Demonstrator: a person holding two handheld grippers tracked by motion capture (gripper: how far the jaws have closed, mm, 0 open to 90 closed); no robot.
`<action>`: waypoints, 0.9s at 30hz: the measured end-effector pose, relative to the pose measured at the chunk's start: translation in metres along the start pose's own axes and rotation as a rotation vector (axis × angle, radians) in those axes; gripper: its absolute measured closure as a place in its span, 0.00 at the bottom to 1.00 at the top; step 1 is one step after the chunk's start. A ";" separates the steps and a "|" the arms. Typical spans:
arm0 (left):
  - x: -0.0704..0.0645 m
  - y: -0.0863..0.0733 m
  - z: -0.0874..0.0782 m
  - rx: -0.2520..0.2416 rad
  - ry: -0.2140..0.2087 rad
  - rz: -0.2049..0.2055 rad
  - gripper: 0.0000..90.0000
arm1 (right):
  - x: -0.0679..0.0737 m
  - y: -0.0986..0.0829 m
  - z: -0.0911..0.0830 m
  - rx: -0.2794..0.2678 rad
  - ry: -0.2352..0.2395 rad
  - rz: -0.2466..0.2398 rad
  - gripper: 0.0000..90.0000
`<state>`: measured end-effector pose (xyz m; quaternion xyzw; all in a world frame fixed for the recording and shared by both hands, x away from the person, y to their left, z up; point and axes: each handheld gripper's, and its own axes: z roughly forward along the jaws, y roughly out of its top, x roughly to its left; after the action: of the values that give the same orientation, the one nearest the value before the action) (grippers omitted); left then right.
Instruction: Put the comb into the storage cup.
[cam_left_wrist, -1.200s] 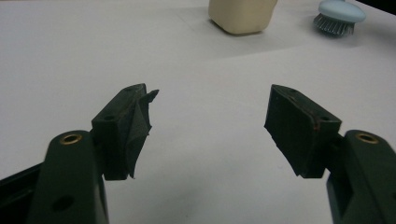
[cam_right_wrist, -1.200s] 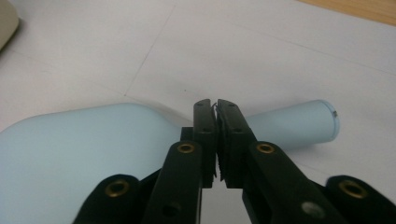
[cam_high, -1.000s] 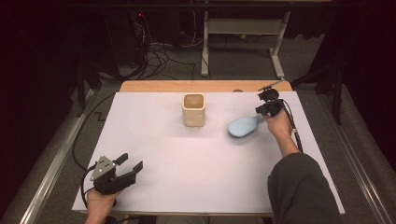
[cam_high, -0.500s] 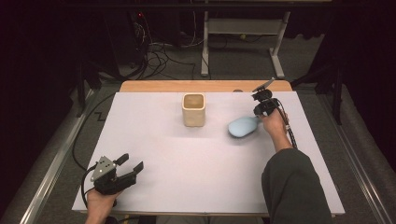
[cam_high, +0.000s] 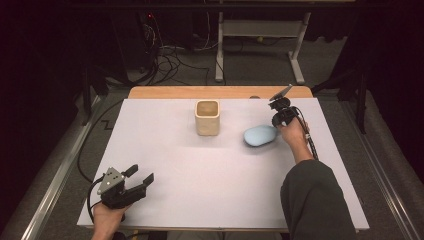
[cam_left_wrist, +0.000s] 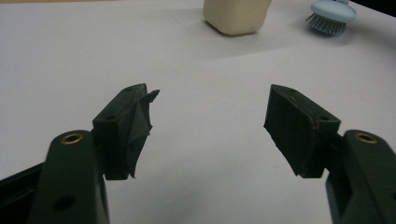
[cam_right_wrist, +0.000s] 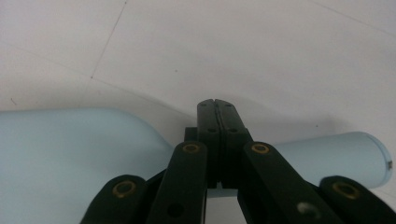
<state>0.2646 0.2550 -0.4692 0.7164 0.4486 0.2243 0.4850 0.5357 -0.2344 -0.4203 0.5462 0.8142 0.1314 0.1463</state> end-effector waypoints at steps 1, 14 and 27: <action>0.000 0.000 0.000 0.001 -0.001 -0.001 0.35 | 0.000 0.000 0.000 0.002 0.001 -0.003 1.00; -0.001 0.000 0.000 0.000 -0.002 0.001 0.36 | -0.003 -0.012 -0.005 0.033 0.015 0.016 1.00; -0.002 0.001 0.001 0.005 -0.001 0.005 0.36 | -0.005 -0.030 -0.011 0.034 0.054 0.015 1.00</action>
<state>0.2648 0.2530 -0.4687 0.7188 0.4470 0.2242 0.4830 0.5082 -0.2509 -0.4212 0.5508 0.8160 0.1334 0.1139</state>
